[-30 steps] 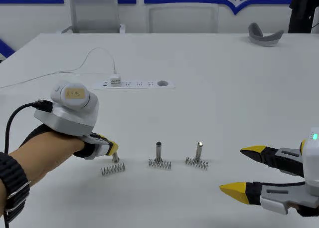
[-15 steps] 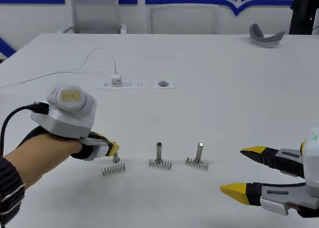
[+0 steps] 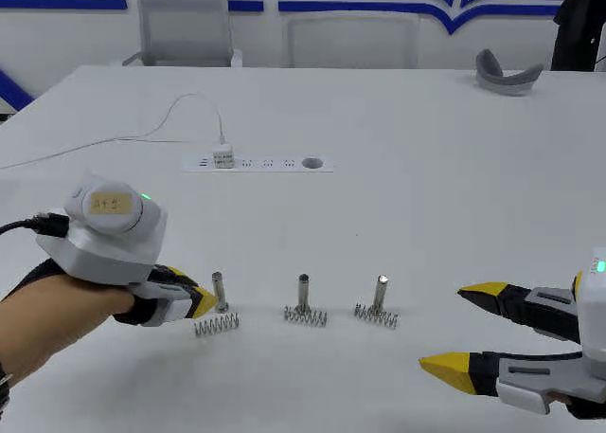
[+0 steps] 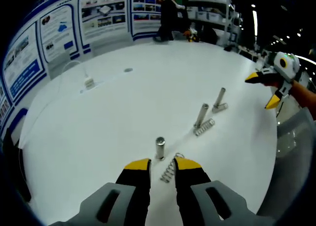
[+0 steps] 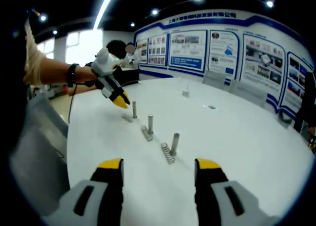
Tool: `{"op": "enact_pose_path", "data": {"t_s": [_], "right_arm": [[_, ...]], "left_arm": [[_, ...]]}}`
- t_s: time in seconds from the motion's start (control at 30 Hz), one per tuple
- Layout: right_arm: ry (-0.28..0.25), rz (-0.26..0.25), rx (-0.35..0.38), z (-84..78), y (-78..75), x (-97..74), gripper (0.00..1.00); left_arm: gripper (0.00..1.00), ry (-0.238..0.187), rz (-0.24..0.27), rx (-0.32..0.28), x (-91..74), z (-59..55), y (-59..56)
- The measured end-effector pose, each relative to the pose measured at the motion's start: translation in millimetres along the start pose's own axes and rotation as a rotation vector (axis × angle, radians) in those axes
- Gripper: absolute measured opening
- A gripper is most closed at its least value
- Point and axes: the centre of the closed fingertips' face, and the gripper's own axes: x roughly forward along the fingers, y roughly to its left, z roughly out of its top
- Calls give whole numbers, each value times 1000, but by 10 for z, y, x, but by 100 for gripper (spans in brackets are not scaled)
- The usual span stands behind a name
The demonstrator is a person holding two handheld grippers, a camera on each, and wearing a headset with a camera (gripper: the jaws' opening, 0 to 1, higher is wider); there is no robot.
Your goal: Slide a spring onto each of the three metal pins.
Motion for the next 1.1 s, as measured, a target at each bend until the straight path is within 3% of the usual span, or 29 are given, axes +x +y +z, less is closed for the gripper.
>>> {"op": "enact_pose_path", "data": {"t_s": [0.3,0.57,1.1], "right_arm": [[2,3,-3,13,25,10,59],[6,-2,2,-6,26,1,59],[10,-3,6,-18,35,16,59]], "left_arm": [[19,-2,-54,47,36,-93,-72],[18,17,-67,75,123,-215,-29],[13,35,-82,125,178,-313,-94]]}}
